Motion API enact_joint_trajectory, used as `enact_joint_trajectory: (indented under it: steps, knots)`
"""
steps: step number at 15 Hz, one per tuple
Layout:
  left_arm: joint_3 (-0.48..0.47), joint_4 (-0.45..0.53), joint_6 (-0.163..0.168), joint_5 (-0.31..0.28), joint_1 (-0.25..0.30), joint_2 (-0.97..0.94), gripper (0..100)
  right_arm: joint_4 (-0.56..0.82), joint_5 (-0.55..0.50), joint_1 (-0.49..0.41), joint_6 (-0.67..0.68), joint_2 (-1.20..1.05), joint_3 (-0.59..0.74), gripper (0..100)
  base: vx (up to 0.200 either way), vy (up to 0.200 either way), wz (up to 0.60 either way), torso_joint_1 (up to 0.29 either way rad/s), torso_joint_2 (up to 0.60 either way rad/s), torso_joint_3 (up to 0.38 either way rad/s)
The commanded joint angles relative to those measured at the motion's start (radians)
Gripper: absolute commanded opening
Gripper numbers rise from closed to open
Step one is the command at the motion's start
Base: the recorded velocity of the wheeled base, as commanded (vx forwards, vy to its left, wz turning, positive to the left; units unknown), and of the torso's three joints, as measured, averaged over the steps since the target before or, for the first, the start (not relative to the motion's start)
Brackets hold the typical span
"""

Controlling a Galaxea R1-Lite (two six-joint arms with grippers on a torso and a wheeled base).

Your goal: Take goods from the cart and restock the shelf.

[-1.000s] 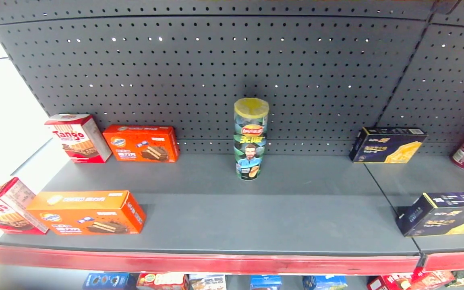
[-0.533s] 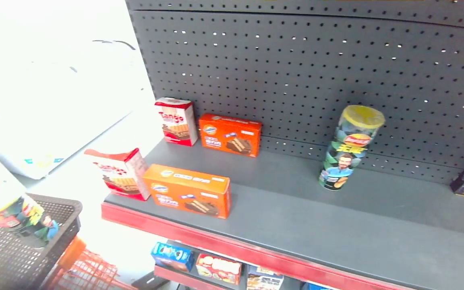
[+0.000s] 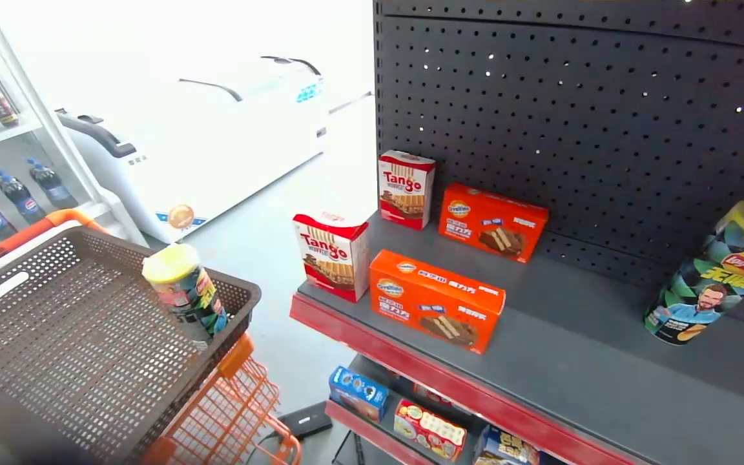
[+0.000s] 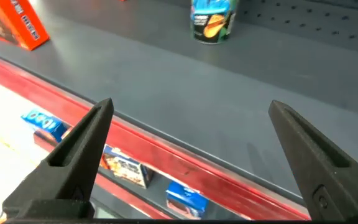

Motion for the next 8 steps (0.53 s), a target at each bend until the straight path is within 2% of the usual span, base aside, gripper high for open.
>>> enact_joint_trajectory:
  steps: [1, 4, 6, 7, 8]
  knots:
    - [0.000, 0.000, 0.000, 0.000, -0.001, 0.001, 100, -0.002, 0.000, 0.000, 0.001, 0.000, 0.000, 100, 0.000, 0.000, 0.00, 0.000, 0.00, 0.000]
    - [0.002, 0.002, 0.026, -0.008, -0.003, 0.001, 100, -0.002, -0.001, 0.000, 0.002, 0.000, 0.000, 100, 0.000, 0.000, 0.00, 0.000, 0.00, 0.000]
    - [0.002, 0.002, 0.029, -0.016, -0.003, 0.001, 100, -0.002, 0.000, 0.000, 0.002, 0.000, 0.000, 100, 0.000, 0.000, 0.00, 0.000, 0.00, 0.000]
    - [-0.007, 0.003, 0.029, 0.004, 0.000, 0.001, 100, -0.002, -0.001, 0.000, 0.002, 0.000, 0.000, 100, 0.000, 0.000, 0.00, 0.000, 0.00, 0.000]
    - [-0.090, 0.008, 0.043, 0.035, 0.002, 0.027, 100, -0.002, -0.001, 0.000, 0.002, 0.001, 0.000, 100, 0.000, 0.000, 0.00, 0.000, 0.00, 0.000]
